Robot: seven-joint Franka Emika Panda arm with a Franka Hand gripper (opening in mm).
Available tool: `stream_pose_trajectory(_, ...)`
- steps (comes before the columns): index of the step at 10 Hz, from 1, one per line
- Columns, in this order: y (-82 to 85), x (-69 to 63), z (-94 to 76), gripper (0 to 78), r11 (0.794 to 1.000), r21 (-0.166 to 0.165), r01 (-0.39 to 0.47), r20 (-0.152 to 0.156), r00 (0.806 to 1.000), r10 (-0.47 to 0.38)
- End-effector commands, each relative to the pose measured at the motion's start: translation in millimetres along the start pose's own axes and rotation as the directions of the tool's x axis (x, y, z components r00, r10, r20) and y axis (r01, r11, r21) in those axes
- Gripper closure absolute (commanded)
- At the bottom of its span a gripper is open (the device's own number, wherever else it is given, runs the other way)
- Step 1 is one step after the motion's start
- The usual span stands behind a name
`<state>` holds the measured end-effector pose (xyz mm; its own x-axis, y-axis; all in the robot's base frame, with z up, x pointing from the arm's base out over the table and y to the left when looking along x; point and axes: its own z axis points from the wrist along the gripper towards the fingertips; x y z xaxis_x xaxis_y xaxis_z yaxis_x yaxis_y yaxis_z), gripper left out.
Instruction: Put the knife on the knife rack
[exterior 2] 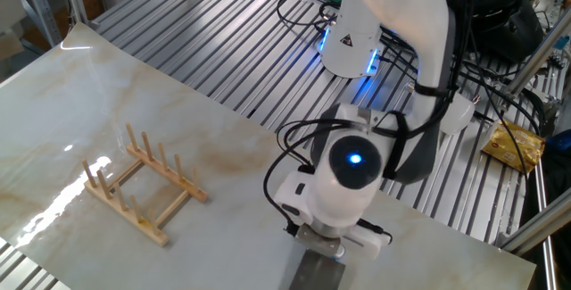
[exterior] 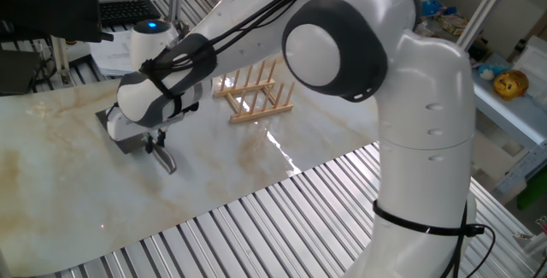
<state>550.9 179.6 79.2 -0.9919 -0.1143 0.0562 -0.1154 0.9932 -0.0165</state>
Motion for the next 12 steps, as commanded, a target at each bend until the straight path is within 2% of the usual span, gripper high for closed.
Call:
stream_pose_trajectory(1, -9.7, 0.0, -18.8, 76.4, 0.999, 0.018, -0.038, 0.013, 0.999, 0.037)
stream_pose_trajectory(4, -22.9, 5.0, -40.1, 76.4, 0.997, 0.032, -0.073, 0.026, 0.997, 0.072)
stream_pose_trajectory(10, -45.8, 7.7, -68.5, 76.4, 0.991, 0.05, -0.124, 0.039, 0.992, 0.122)
stream_pose_trajectory(11, -52.5, 7.5, -75.1, 76.4, 0.99, 0.061, -0.126, 0.037, 0.992, 0.124)
stream_pose_trajectory(12, -59.6, 7.6, -81.7, 76.4, 0.987, 0.097, -0.128, 0.032, 0.992, 0.126)
